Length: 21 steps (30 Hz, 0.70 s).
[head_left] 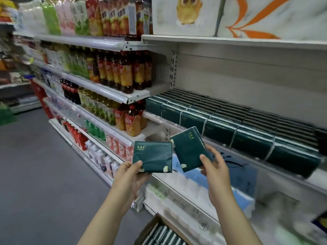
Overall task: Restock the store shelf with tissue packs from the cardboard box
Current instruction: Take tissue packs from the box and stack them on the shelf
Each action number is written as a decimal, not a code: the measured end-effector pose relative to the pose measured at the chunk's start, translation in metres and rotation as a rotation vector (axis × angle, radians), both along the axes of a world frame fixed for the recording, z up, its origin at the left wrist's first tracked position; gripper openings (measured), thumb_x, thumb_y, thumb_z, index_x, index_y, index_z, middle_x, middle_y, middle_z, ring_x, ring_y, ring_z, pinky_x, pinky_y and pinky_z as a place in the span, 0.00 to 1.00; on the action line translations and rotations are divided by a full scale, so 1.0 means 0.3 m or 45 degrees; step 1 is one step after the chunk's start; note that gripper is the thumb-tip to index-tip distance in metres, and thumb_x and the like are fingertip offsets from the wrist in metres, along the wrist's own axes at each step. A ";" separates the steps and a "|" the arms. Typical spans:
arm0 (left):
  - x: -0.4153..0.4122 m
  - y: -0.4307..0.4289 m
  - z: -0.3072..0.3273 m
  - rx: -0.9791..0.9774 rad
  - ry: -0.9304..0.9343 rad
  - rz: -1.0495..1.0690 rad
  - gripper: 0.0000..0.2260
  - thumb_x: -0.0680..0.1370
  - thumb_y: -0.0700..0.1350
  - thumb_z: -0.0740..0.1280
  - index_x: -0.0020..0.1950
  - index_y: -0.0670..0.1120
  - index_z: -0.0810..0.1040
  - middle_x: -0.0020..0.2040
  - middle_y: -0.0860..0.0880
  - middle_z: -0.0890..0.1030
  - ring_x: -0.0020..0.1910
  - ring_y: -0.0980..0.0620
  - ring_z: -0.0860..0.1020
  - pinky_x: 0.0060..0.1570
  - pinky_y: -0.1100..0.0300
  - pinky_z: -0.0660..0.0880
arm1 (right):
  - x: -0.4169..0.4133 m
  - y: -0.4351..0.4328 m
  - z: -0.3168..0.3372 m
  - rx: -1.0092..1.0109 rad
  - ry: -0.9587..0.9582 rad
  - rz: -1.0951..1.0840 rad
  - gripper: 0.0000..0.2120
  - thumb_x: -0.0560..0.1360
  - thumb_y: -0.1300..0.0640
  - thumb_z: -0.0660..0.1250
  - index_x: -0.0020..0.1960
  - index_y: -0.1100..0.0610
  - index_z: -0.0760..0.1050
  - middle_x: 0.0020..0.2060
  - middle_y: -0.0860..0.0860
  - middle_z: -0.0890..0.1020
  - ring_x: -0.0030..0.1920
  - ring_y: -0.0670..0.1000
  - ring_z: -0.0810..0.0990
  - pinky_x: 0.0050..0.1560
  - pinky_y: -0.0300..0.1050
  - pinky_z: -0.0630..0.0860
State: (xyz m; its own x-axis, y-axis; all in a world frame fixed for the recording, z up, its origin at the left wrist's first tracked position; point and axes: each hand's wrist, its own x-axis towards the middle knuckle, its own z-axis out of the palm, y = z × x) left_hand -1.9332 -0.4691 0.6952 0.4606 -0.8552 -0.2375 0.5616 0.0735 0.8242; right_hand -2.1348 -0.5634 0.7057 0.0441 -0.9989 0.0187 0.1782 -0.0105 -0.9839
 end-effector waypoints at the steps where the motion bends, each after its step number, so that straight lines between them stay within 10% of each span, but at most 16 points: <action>1: -0.001 0.001 0.000 -0.012 -0.003 -0.043 0.08 0.80 0.36 0.63 0.57 0.35 0.69 0.59 0.34 0.79 0.55 0.37 0.81 0.47 0.50 0.82 | -0.010 0.019 -0.002 0.006 -0.023 -0.040 0.14 0.78 0.61 0.66 0.58 0.44 0.76 0.48 0.46 0.83 0.43 0.49 0.79 0.42 0.44 0.73; 9: -0.171 -0.039 0.052 -0.166 -0.185 -0.444 0.32 0.78 0.28 0.59 0.69 0.62 0.62 0.59 0.48 0.77 0.52 0.43 0.82 0.47 0.47 0.80 | -0.221 0.130 0.058 -0.105 -0.068 -0.247 0.15 0.79 0.62 0.65 0.60 0.46 0.77 0.50 0.45 0.85 0.46 0.45 0.83 0.40 0.36 0.77; 21: -0.732 -0.174 0.207 -0.313 -0.600 -0.608 0.22 0.77 0.38 0.69 0.64 0.61 0.70 0.52 0.47 0.84 0.53 0.46 0.82 0.54 0.48 0.78 | -0.857 0.170 0.166 -0.215 0.019 -0.488 0.12 0.78 0.57 0.67 0.60 0.46 0.74 0.48 0.45 0.86 0.46 0.46 0.81 0.46 0.41 0.74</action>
